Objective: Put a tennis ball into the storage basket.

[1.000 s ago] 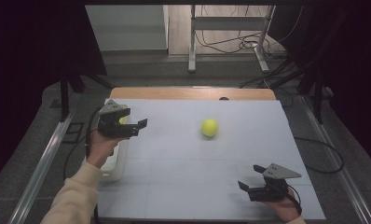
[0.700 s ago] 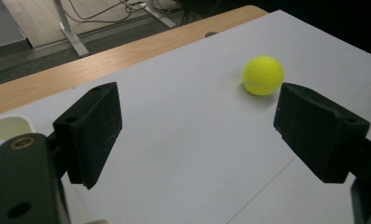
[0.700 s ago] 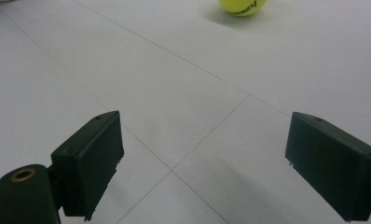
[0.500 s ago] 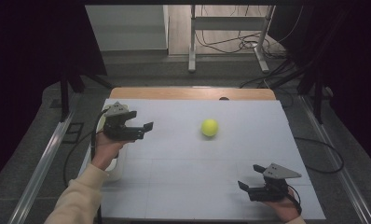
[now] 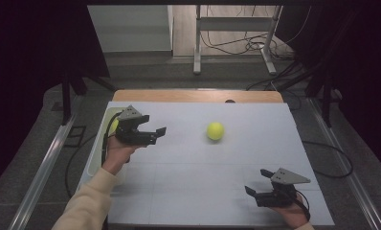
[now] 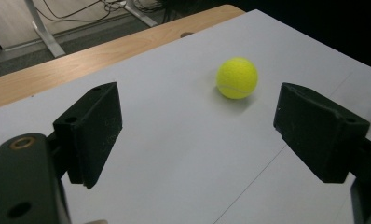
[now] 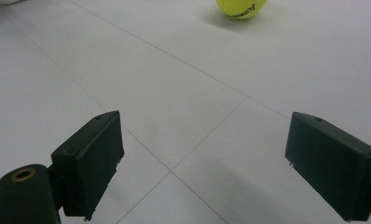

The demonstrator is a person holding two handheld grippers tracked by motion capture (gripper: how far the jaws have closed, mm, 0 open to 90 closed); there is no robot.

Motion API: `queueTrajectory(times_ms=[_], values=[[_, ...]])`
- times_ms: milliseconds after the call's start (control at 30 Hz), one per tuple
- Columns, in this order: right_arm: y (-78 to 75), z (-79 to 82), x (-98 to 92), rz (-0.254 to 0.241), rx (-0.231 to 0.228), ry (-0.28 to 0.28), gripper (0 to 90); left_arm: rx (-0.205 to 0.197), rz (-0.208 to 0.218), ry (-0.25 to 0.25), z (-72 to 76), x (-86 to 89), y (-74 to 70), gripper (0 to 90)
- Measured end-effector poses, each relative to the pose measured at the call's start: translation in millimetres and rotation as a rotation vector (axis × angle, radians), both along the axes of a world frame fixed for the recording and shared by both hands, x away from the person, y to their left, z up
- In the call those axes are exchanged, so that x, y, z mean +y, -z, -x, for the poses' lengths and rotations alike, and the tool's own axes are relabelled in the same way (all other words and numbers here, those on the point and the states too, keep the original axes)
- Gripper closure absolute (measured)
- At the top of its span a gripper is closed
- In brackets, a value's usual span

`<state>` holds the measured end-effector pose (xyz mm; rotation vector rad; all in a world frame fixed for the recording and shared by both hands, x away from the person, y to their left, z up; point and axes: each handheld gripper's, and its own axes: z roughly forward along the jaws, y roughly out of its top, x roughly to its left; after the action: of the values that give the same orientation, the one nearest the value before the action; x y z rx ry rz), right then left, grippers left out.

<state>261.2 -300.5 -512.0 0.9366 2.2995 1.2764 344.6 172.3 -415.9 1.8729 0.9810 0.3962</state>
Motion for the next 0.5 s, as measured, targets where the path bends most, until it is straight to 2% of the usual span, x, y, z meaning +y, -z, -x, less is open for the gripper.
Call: queueTrajectory(times_ms=[500], values=[[0.1,-0.4,-0.2,0.000,0.001,0.001,11.8,0.014,0.000,0.038,-7.5,-20.8,5.1,16.2]])
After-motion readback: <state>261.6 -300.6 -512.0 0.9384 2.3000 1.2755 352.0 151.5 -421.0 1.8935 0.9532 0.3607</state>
